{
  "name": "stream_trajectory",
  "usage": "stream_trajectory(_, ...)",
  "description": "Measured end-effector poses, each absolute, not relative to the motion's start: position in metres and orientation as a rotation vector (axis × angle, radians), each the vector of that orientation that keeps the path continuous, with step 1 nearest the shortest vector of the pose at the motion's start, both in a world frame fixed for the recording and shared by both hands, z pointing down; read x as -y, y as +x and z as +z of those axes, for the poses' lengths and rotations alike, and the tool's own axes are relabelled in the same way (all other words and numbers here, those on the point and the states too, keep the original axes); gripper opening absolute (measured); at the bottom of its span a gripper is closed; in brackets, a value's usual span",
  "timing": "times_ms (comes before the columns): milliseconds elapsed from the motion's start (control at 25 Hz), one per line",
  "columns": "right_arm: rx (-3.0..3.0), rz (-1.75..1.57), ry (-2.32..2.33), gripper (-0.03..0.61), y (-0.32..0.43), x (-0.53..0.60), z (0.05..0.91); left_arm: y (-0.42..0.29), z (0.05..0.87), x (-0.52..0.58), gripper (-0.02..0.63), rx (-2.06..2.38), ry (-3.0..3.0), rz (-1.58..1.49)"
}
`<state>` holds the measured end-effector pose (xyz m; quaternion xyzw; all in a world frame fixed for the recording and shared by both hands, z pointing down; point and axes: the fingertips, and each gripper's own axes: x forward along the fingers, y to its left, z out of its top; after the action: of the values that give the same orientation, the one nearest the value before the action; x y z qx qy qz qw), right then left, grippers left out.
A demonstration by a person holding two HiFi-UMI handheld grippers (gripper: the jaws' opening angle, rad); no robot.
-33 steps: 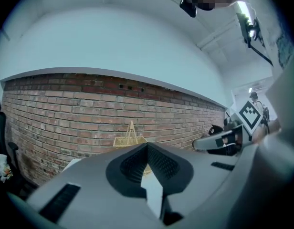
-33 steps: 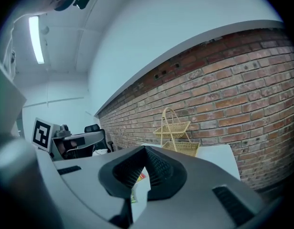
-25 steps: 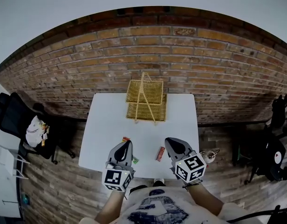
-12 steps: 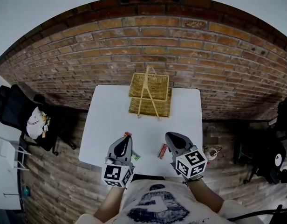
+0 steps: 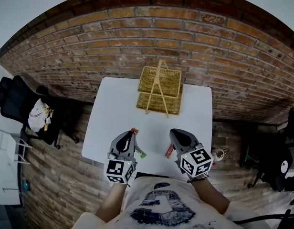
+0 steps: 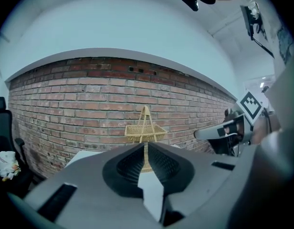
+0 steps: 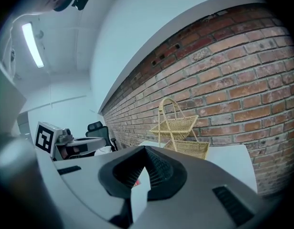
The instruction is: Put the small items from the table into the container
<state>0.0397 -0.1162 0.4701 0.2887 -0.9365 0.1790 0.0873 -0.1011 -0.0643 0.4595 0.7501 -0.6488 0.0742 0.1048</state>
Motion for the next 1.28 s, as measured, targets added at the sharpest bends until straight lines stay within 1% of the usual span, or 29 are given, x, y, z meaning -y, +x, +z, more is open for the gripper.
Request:
stream_trajectory(120,2.785,0.545,0.851,0.02,0.038,0.118,0.474,-0.106,0.468,0.065,0.107,1.914,2.183,0.23)
stream_trajectory(560,2.756,0.575,0.813,0.02,0.031,0.116,0.489,-0.124,0.495,0.065,0.213,1.922,2.116,0.268)
stream_trajectory(760,2.742,0.574,0.801,0.02,0.029,0.116,0.493,-0.13,0.52,0.067,0.261,1.889,2.069,0.31)
stream_trajectory(1280,2.699,0.56,0.792,0.02,0.032,0.123,0.501,-0.152,0.594,0.074,0.27,1.815,1.955,0.449)
